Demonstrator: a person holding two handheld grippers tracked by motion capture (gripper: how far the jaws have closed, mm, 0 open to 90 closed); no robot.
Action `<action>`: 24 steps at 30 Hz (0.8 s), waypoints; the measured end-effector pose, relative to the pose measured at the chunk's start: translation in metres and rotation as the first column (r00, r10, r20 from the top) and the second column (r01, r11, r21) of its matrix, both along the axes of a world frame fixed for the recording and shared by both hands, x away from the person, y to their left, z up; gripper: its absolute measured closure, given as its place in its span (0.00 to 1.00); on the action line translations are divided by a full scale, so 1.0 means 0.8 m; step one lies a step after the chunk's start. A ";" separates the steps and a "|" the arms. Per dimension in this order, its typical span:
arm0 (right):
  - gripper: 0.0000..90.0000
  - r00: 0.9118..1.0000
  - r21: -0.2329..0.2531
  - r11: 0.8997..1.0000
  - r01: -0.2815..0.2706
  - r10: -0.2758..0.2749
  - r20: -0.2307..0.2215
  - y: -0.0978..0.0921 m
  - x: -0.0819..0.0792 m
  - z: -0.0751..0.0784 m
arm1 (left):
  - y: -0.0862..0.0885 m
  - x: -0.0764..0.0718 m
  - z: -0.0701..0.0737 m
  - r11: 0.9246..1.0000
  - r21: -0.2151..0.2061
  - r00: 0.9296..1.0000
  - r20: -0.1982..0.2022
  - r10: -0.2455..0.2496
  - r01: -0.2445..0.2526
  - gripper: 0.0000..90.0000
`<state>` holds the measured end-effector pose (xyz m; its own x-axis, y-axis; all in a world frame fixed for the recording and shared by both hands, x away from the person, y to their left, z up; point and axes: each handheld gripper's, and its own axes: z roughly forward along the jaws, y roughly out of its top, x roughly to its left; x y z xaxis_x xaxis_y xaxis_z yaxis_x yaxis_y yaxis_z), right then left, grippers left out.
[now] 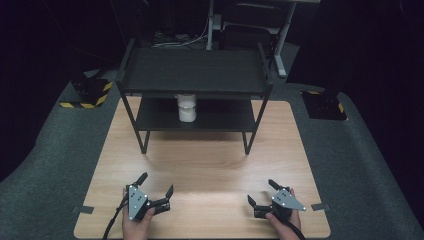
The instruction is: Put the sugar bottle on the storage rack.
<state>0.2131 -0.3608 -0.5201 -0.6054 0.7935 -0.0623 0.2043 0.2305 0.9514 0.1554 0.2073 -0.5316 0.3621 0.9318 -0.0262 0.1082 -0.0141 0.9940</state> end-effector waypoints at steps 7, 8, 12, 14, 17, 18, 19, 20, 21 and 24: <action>0.00 1.000 0.001 1.000 -0.002 0.002 0.002 -0.001 0.000 0.000 | -0.002 0.000 -0.010 1.000 0.022 0.998 -0.060 0.010 -0.009 0.01; 0.00 1.000 0.002 1.000 -0.003 0.003 0.001 -0.001 0.000 0.000 | -0.002 0.001 -0.010 1.000 0.027 0.998 -0.062 0.009 -0.008 0.01; 0.00 1.000 0.002 1.000 -0.007 0.007 0.003 -0.001 0.000 -0.001 | -0.002 0.002 -0.007 0.998 0.056 0.997 -0.079 0.003 0.001 0.01; 0.00 1.000 0.002 1.000 -0.006 0.006 0.002 -0.001 0.001 -0.001 | -0.003 0.003 -0.007 0.998 0.059 0.996 -0.087 0.005 0.000 0.01; 0.00 1.000 0.001 1.000 -0.006 0.006 0.003 -0.001 0.000 -0.001 | -0.004 0.005 -0.005 0.998 0.067 0.995 -0.101 0.008 -0.001 0.01; 0.00 1.000 0.001 1.000 -0.006 0.006 0.003 -0.001 0.000 -0.001 | -0.005 0.005 -0.005 0.998 0.070 0.995 -0.101 0.011 -0.004 0.01; 0.00 1.000 0.001 1.000 -0.006 0.006 0.003 -0.001 0.000 -0.001 | -0.005 0.005 -0.005 0.997 0.073 0.995 -0.101 0.011 -0.003 0.01; 0.00 1.000 0.001 1.000 -0.006 0.006 0.003 -0.001 0.000 -0.001 | -0.005 0.005 -0.005 0.997 0.077 0.994 -0.105 0.009 -0.001 0.01; 0.00 1.000 0.000 1.000 -0.006 0.006 0.003 -0.001 0.000 -0.001 | -0.006 0.005 -0.005 0.997 0.081 0.995 -0.104 0.007 0.001 0.01; 0.00 1.000 0.001 1.000 -0.008 0.008 0.003 -0.001 0.001 0.000 | -0.006 0.005 -0.004 0.996 0.085 0.994 -0.106 0.006 0.003 0.01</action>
<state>0.2136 -0.3616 -0.5205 -0.6113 0.7889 -0.0634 0.2000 0.2315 0.9521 0.1596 0.2027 -0.5347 0.3600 0.9328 0.0147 0.2133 -0.0977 0.9721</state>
